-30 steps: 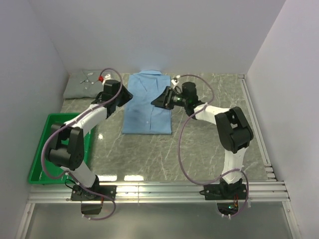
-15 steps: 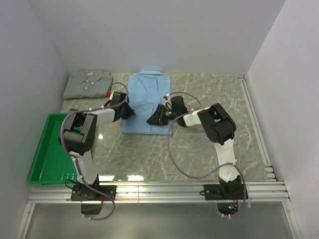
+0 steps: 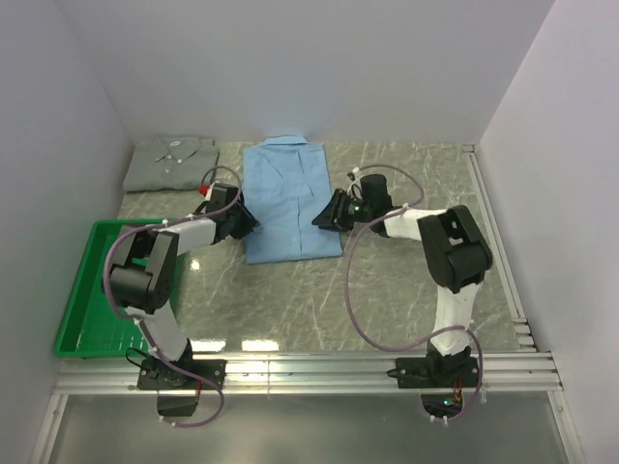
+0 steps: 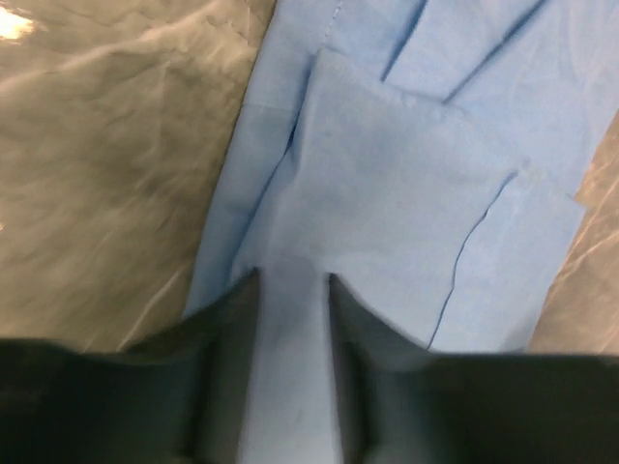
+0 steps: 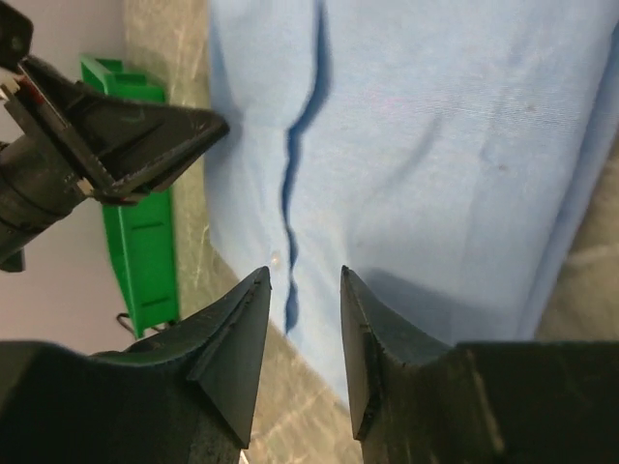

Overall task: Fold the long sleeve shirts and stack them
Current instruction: Fold the shirt

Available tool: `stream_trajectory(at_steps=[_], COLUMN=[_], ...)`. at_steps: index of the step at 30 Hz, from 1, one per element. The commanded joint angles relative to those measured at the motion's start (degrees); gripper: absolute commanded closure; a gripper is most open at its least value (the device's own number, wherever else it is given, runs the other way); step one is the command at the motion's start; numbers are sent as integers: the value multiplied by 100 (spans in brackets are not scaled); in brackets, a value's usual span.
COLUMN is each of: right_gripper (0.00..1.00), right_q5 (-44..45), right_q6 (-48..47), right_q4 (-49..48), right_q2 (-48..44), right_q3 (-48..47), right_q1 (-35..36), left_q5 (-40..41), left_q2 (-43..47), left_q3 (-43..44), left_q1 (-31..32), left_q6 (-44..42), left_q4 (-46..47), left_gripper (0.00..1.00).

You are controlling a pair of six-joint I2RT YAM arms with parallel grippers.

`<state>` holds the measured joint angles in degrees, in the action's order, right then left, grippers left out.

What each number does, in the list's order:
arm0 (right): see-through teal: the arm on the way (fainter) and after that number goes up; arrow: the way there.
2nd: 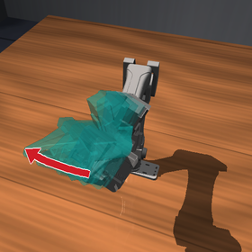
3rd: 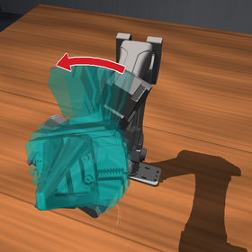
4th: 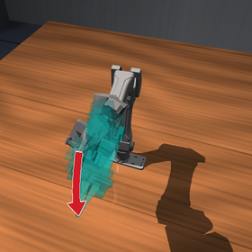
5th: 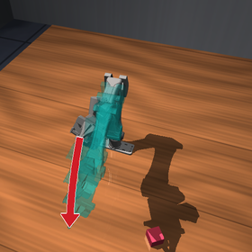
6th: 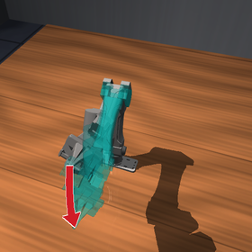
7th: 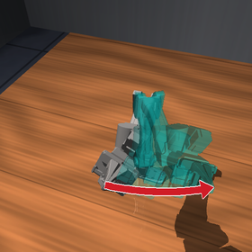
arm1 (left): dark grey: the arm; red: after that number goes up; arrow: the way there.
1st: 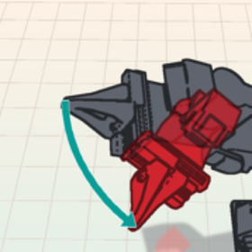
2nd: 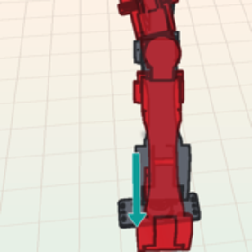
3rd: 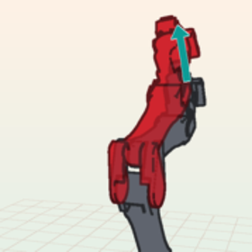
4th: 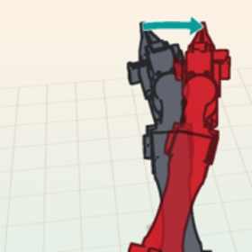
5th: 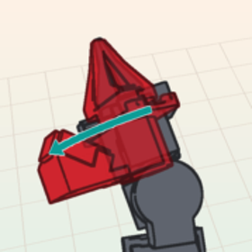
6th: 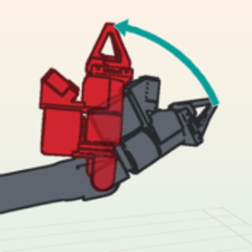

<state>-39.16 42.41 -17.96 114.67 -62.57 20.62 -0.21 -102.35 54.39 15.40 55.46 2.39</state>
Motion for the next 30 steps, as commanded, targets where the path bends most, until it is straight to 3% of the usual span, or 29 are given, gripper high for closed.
stream_trajectory(at_steps=[1, 2, 5, 6, 9, 13, 19, 24, 30], right_gripper=[55, 53, 45, 43, 42, 42, 43, 44, 44], right_q5=[688, 829, 1462, 1603, 2017, 1877, 1806, 1911, 2201], right_q6=[-883, -988, -1086, -1077, -920, -603, -629, -655, -726], right_q4=[1152, 1302, 1891, 2110, 2410, 2244, 2200, 2156, 2244], right_q2=[-919, -1216, -1754, -1868, -2168, -2589, -2968, -3222, -3512], right_q3=[-72, -2, 156, 192, 323, 823, 1290, 1659, 1949], right_q1=[29, 47, 257, 336, 574, 680, 706, 715, 715], left_q5=[336, 450, 697, 706, 680, 619, 829, 812, 513], left_q2=[793, 830, 629, 532, 84, -679, -1358, -1517, -1350], left_q3=[88, 368, 1201, 1397, 2030, 2689, 2989, 2859, 2068], left_q1=[16, 16, 16, 25, 33, 42, 42, 51, 60], left_q6=[-552, -963, -1598, -1965, -2538, -3023, -3217, -2998, -2085], left_q4=[-642, -800, -1346, -1425, -1523, -1540, -1514, -1392, -1311], left_gripper=[56, 40, 22, 22, 25, 27, 30, 35, 48])
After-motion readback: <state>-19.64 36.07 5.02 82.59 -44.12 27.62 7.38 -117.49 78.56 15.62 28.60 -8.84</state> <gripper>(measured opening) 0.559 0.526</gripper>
